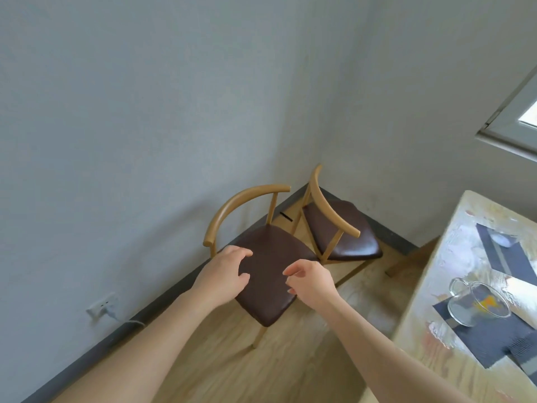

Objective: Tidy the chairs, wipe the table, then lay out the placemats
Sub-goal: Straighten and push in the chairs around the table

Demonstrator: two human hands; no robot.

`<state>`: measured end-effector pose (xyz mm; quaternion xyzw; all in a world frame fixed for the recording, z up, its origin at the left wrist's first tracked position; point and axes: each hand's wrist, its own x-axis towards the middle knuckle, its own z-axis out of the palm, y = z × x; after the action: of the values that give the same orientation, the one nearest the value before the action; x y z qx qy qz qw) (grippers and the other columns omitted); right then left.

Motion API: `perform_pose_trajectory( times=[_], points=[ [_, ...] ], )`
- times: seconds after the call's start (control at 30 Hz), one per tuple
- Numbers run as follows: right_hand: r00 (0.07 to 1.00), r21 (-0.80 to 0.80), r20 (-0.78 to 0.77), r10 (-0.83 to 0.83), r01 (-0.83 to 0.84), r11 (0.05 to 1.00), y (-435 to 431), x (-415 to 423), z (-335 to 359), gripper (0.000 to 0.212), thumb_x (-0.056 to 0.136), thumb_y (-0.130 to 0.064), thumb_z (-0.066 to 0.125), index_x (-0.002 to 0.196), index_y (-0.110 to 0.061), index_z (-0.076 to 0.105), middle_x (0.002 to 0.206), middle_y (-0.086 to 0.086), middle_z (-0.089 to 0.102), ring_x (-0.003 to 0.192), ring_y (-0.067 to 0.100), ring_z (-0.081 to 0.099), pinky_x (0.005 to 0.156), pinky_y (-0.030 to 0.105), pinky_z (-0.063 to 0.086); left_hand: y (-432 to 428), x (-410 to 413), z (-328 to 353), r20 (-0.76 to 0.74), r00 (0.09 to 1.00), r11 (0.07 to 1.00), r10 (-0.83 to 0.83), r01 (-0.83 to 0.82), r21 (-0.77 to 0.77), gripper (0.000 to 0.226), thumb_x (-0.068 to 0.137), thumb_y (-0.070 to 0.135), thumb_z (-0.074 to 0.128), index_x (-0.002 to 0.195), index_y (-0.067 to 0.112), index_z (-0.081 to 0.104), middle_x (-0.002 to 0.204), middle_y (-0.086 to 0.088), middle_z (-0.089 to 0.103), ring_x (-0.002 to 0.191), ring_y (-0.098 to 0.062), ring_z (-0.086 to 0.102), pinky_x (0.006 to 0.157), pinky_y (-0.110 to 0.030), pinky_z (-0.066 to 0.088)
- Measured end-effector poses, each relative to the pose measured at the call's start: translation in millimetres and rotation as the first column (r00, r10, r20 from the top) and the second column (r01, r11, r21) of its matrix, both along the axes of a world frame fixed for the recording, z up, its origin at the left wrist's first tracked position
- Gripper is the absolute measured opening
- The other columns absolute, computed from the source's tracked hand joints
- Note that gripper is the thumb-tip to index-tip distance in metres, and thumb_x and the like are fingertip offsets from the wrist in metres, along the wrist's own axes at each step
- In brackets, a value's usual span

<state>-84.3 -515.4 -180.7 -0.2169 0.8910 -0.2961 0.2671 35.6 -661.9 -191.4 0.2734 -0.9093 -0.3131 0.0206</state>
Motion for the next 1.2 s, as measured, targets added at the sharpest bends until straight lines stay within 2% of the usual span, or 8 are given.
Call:
perform_pose_trajectory(
  times=[0.13,0.33,0.4,0.5,0.63,0.77,1.03,1.2],
  points=[
    [1.0,0.012,0.007,0.005,-0.005,1.0,-33,-19,-7,0.019,0.091,-0.012,0.053,0.095,-0.027,0.065,0.089,-0.007,0.067,0.078,0.008,0.069,0.057,0.017,0.05,-29,-19,-6,0.011,1.0,1.0,-0.007,0.008,-0.006,0.046,0.094,0.024,0.053,0.138,0.026,0.042,0.148,0.007,0.035,0.127,-0.014,0.047,0.1,-0.028,0.042],
    [0.999,-0.039,0.037,0.027,-0.025,0.999,-102,-73,-26,0.018,0.092,-0.011,0.055,0.098,-0.024,0.065,0.096,-0.002,0.068,0.081,0.01,0.068,0.053,0.012,0.044,-87,-69,-20,0.063,0.997,0.999,0.038,-0.036,-0.03,0.046,0.093,0.025,0.054,0.138,0.029,0.042,0.148,0.008,0.034,0.126,-0.014,0.047,0.103,-0.03,0.041],
    [0.998,-0.043,0.053,0.046,-0.044,0.998,-118,-89,-31,0.019,0.093,-0.011,0.054,0.102,-0.022,0.066,0.097,-0.001,0.068,0.082,0.011,0.069,0.055,0.014,0.046,-101,-84,-22,0.069,0.995,0.997,0.069,-0.066,-0.036,0.046,0.093,0.025,0.054,0.138,0.029,0.042,0.148,0.007,0.034,0.122,-0.014,0.05,0.103,-0.031,0.044],
    [0.995,-0.012,0.058,0.076,-0.075,0.997,-144,-122,-43,0.021,0.093,-0.012,0.054,0.107,-0.023,0.064,0.099,-0.002,0.067,0.083,0.012,0.068,0.06,0.016,0.048,-124,-114,-36,0.084,0.991,0.994,0.104,-0.102,-0.023,0.047,0.094,0.025,0.054,0.138,0.03,0.041,0.149,0.006,0.033,0.126,-0.016,0.047,0.104,-0.032,0.043],
    [0.992,0.032,0.092,0.083,-0.086,0.996,-175,-159,-65,0.024,0.092,-0.012,0.055,0.111,-0.024,0.063,0.096,-0.003,0.066,0.085,0.014,0.068,0.074,0.029,0.058,-147,-143,-57,0.122,0.987,0.994,0.105,-0.107,0.009,0.05,0.094,0.024,0.055,0.14,0.03,0.039,0.15,0.006,0.032,0.133,-0.017,0.039,0.107,-0.032,0.036],
    [0.985,0.063,0.152,0.081,-0.091,0.994,-200,-177,-86,0.026,0.09,-0.012,0.054,0.111,-0.024,0.063,0.087,-0.005,0.065,0.086,0.017,0.069,0.081,0.037,0.059,-174,-160,-79,0.153,0.983,0.995,0.098,-0.102,0.019,0.054,0.091,0.024,0.057,0.142,0.032,0.037,0.15,0.007,0.032,0.135,-0.017,0.036,0.109,-0.032,0.033],
    [0.979,0.123,0.202,0.009,-0.034,0.992,-231,-203,-116,0.027,0.087,-0.012,0.053,0.108,-0.027,0.062,0.087,-0.006,0.065,0.091,0.019,0.067,0.082,0.04,0.057,-229,-196,-132,0.279,0.95,0.98,0.137,-0.171,0.102,0.082,0.086,0.022,0.064,0.15,0.026,0.013,0.153,-0.005,0.024,0.133,-0.027,0.038,0.103,-0.036,0.041],
    [0.977,0.166,0.211,-0.037,0.002,0.986,-252,-214,-132,0.028,0.088,-0.014,0.053,0.111,-0.027,0.062,0.1,-0.003,0.064,0.092,0.019,0.067,0.083,0.039,0.057,-258,-212,-164,0.403,0.908,0.959,0.12,-0.211,0.191,0.092,0.083,0.027,0.065,0.151,0.028,0.004,0.155,-0.008,0.018,0.127,-0.028,0.045,0.097,-0.035,0.047]
  ],
)
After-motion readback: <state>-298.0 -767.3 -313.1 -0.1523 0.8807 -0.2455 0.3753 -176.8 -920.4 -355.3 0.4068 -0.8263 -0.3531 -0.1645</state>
